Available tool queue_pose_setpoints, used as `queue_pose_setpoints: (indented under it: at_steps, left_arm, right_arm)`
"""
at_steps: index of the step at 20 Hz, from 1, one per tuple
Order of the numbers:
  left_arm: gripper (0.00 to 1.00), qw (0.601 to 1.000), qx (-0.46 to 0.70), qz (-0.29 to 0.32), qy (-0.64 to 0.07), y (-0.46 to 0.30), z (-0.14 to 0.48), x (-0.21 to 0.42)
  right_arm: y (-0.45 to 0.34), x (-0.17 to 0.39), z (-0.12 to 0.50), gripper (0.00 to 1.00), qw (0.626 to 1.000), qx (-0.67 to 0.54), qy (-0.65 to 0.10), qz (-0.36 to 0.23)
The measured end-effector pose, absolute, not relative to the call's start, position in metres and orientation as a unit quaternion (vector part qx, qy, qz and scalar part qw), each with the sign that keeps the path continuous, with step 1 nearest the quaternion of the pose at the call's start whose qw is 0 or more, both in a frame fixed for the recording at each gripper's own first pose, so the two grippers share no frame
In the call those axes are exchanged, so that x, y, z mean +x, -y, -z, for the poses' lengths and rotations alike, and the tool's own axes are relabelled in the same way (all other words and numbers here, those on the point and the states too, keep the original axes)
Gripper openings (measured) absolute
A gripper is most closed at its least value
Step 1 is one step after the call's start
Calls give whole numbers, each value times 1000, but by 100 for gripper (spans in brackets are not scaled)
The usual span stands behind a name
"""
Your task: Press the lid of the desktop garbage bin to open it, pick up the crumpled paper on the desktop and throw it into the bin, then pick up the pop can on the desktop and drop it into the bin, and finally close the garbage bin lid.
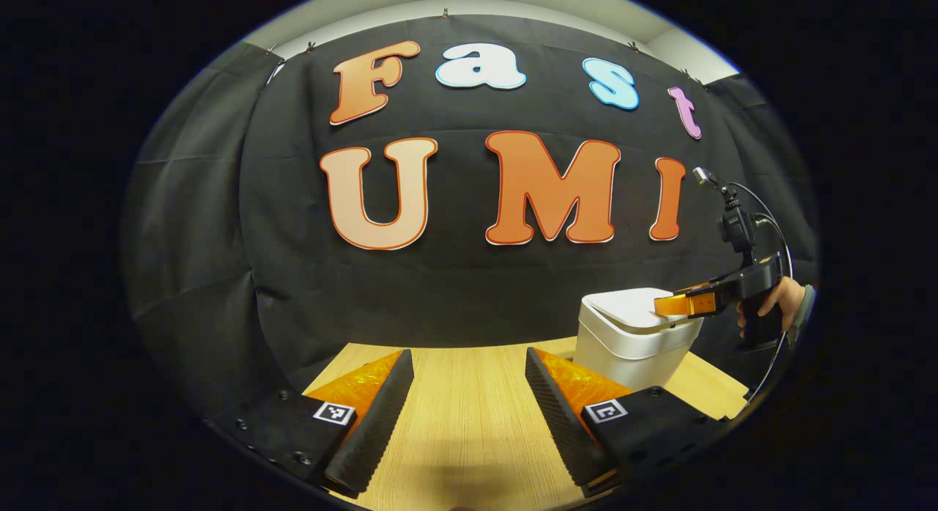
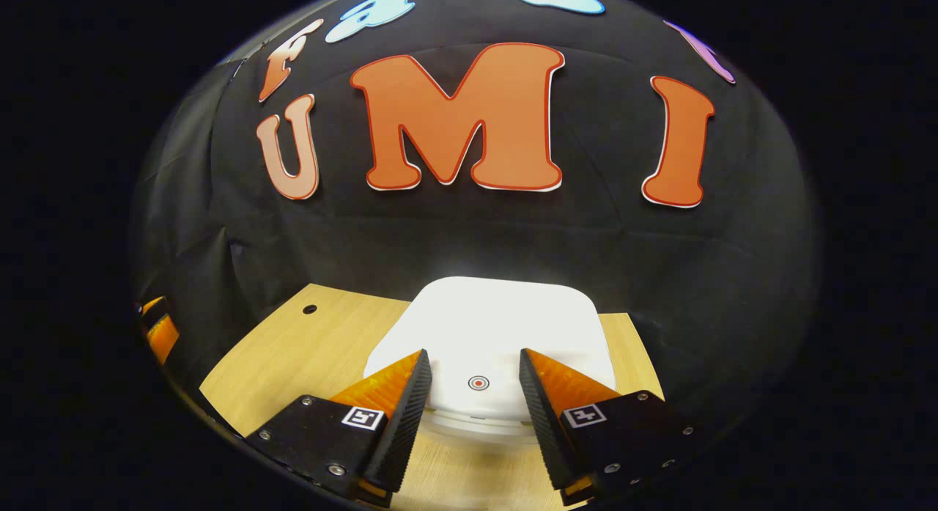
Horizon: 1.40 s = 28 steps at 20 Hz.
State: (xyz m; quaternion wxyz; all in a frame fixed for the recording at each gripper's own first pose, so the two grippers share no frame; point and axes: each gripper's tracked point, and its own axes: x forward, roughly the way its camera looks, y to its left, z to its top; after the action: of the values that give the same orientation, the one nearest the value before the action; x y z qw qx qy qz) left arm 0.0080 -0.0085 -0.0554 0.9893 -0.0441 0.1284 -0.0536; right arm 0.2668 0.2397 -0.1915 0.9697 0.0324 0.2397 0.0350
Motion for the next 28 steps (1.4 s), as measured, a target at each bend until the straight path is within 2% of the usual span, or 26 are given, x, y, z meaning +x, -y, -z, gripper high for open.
queue_pose_setpoints:
  at_steps: [1, 2, 4, 10, 13, 19, 28]
  left_arm:
    - [98, 989, -45, 56, -130, 10, 57, 8]
    - [98, 989, -46, 59, -131, 11, 58, 8]
    - [98, 988, -46, 63, -132, 13, 57, 9]
    - [98, 988, -49, 69, -126, 17, 55, 9]
    - [98, 988, -55, 73, -122, 19, 53, 10]
    - [98, 989, -59, 77, -112, 15, 46, 12]
    - [97, 991, -62, 77, -92, 6, 35, 11]
  right_arm:
    - [-242, 263, 195, 66, 969, 29, -242, -34]
    - [-242, 259, 199, 70, 969, 20, -245, -33]
    - [-243, 260, 197, 71, 972, 25, -234, -25]
    - [-245, 259, 203, 57, 967, 28, -253, -5]
    - [-248, 257, 203, 55, 966, 23, -256, 4]
    - [-251, 253, 204, 45, 966, 29, -257, 14]
    - [-263, 238, 189, 43, 979, -1, -205, 14]
